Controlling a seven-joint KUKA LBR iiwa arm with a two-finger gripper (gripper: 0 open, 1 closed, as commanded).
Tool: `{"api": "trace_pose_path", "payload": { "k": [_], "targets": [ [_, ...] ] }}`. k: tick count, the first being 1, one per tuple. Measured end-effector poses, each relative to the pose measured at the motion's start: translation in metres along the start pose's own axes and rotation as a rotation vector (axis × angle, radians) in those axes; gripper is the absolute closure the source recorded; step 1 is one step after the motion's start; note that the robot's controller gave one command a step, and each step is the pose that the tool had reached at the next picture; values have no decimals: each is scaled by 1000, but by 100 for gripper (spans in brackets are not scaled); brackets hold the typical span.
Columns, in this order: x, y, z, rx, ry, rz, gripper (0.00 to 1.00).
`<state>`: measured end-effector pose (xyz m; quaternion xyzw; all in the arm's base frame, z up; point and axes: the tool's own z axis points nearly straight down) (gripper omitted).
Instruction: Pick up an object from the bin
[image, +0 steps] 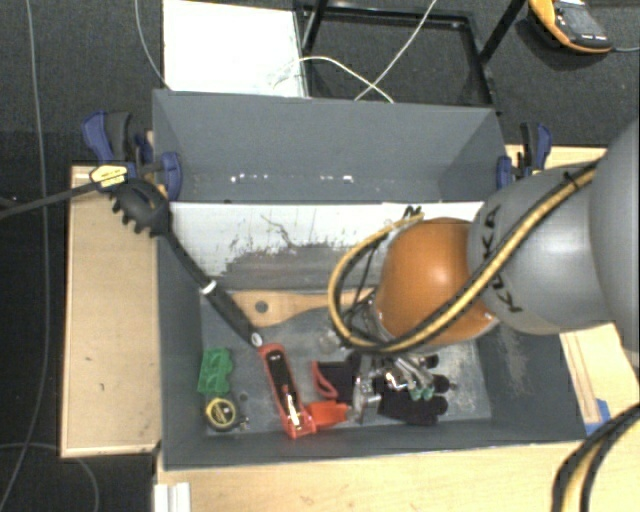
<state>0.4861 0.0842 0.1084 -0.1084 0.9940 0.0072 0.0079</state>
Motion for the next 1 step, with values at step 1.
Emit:
{"api": "trace_pose_path", "payload": {
  "k": [1],
  "targets": [
    [9,-36,37,4,2,142,100]
  ]
}}
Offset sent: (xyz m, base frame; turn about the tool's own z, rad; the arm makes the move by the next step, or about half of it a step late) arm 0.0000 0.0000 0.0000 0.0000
